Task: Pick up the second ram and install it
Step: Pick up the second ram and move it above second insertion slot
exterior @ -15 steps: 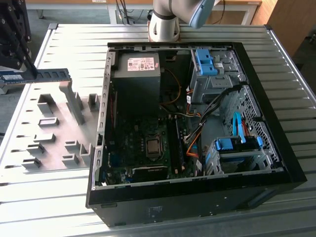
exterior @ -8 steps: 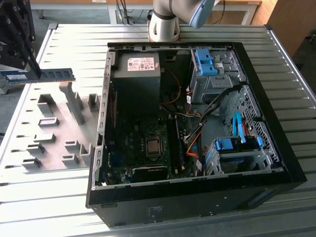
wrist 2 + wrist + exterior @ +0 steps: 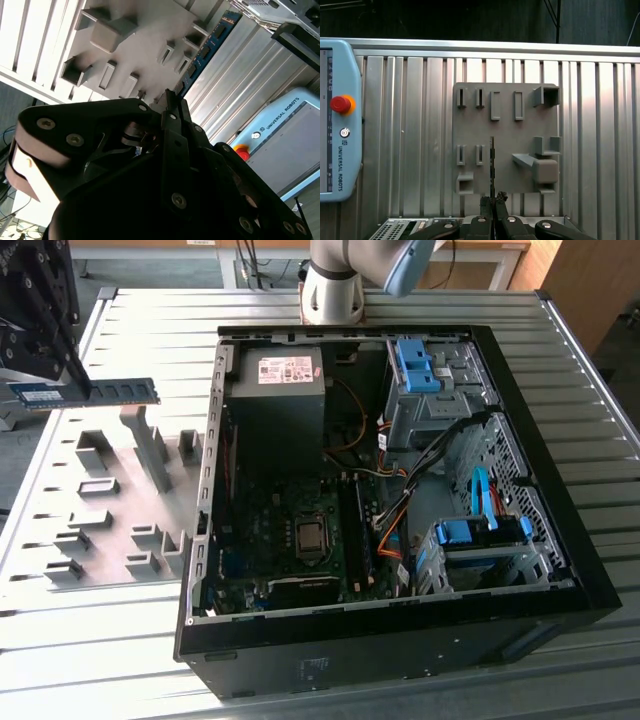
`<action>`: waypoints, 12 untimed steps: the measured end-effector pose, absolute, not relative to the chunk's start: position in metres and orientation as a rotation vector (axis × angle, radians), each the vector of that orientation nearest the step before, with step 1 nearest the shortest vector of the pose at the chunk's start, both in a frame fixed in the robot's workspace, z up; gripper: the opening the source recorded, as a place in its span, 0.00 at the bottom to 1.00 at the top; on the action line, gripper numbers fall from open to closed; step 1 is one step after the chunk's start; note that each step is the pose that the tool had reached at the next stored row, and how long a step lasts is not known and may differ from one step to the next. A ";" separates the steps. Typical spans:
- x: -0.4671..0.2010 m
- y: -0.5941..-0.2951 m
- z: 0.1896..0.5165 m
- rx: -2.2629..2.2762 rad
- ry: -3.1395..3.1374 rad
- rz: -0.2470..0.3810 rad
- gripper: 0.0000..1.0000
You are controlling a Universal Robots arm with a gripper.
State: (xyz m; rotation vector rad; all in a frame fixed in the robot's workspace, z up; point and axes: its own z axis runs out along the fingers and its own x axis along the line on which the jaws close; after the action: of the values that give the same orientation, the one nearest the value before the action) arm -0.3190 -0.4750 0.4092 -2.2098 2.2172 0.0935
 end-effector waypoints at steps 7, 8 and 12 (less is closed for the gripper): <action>-0.308 -0.475 0.409 -2.210 2.217 0.094 0.14; -0.307 -0.475 0.409 -2.210 2.217 0.093 0.14; -0.302 -0.475 0.409 -2.210 2.217 0.094 0.14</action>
State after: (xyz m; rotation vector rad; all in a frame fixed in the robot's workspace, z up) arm -0.3022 -0.4750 0.4093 -2.2099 2.2172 0.0935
